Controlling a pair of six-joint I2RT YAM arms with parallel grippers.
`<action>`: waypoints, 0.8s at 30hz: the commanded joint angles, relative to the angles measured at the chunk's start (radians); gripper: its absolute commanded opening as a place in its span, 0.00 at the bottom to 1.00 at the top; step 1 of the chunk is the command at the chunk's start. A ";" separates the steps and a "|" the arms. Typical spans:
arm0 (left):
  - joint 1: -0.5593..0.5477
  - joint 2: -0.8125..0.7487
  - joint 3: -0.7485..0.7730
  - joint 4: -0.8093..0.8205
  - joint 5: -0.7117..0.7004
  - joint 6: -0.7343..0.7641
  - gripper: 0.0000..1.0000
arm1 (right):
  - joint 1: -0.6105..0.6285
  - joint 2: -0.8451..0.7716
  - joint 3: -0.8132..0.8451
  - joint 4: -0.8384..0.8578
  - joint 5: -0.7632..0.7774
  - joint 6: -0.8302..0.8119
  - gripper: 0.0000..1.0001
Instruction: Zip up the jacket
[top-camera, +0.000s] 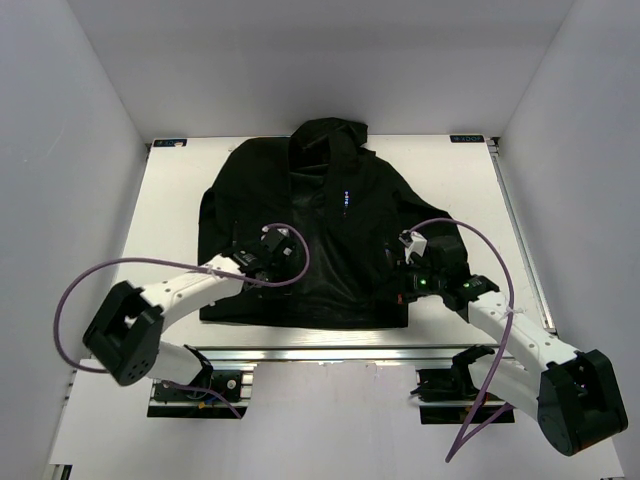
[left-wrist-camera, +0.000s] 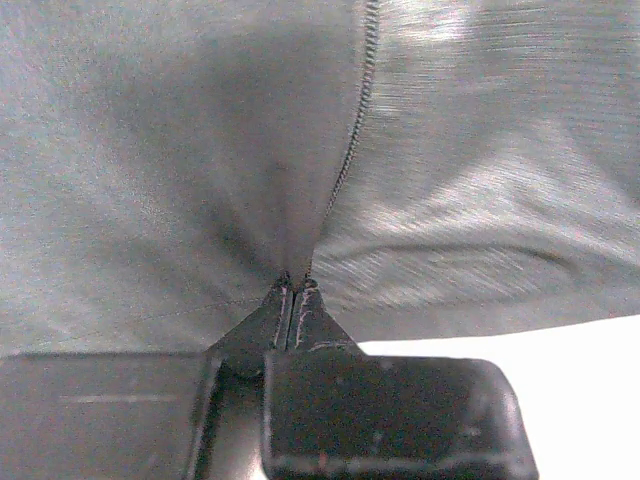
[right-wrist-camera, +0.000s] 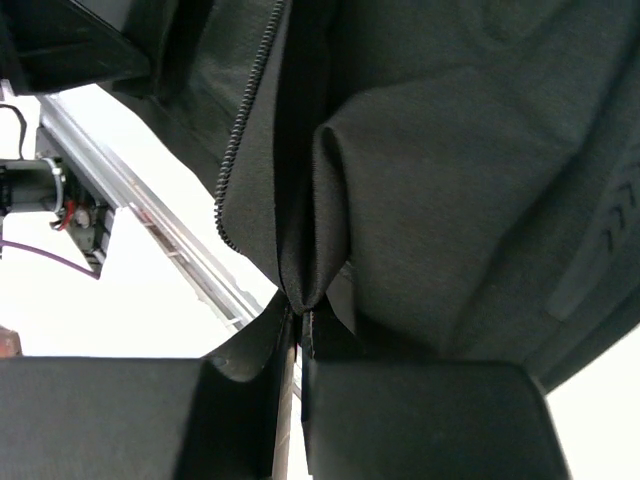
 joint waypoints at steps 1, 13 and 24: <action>0.003 -0.137 0.024 0.068 0.084 0.051 0.00 | -0.005 0.002 0.061 0.069 -0.050 -0.013 0.00; 0.003 -0.347 0.011 0.466 0.257 0.078 0.00 | -0.007 0.037 0.124 0.428 -0.296 0.120 0.00; 0.003 -0.300 -0.052 0.807 0.391 0.055 0.00 | 0.015 0.184 0.178 0.686 -0.440 0.179 0.00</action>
